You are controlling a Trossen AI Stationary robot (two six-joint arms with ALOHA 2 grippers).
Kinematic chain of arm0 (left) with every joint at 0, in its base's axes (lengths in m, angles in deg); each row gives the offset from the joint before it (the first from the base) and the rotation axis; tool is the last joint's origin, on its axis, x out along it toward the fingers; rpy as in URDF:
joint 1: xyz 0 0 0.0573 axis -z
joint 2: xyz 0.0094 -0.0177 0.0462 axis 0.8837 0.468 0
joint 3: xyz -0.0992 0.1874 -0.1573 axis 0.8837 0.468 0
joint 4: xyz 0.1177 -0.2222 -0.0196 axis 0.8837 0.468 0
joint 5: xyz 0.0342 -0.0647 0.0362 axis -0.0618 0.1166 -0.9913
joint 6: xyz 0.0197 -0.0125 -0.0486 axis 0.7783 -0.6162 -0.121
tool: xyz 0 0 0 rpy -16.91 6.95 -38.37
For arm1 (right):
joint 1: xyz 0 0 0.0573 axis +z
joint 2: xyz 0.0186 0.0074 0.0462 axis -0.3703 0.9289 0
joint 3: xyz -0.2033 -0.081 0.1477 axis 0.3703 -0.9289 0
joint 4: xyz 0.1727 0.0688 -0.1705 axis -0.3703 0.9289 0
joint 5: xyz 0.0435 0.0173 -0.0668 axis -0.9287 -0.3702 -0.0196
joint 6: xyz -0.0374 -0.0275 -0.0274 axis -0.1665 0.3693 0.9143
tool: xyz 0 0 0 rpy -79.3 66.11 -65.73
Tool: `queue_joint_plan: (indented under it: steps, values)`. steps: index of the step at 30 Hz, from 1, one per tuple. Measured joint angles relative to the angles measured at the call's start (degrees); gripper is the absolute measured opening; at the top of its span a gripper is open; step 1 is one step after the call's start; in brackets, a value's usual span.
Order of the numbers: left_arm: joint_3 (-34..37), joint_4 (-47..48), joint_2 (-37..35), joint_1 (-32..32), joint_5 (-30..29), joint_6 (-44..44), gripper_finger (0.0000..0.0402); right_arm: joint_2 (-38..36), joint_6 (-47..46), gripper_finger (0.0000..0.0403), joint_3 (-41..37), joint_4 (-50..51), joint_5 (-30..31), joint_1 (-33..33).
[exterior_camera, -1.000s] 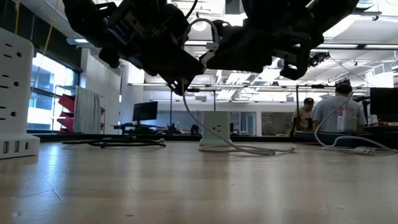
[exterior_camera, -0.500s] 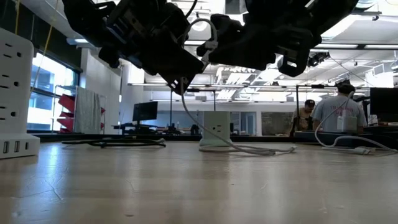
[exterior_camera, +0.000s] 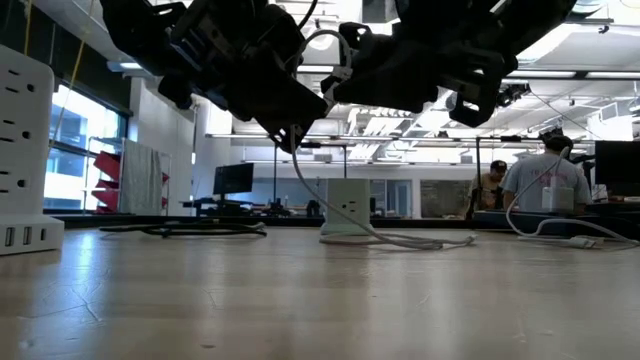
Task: Insert USB
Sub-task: Insert the white charger cable into the light green outlet extension
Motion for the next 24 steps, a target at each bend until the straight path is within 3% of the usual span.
queue_joint_plan:
  steps: [24]
  values:
    - [0.00, 5.07, -0.10, -2.64, -3.46, -0.64, 0.0035, -0.76, -11.90, 0.0001, 0.00, 3.34, 5.27, 0.00]
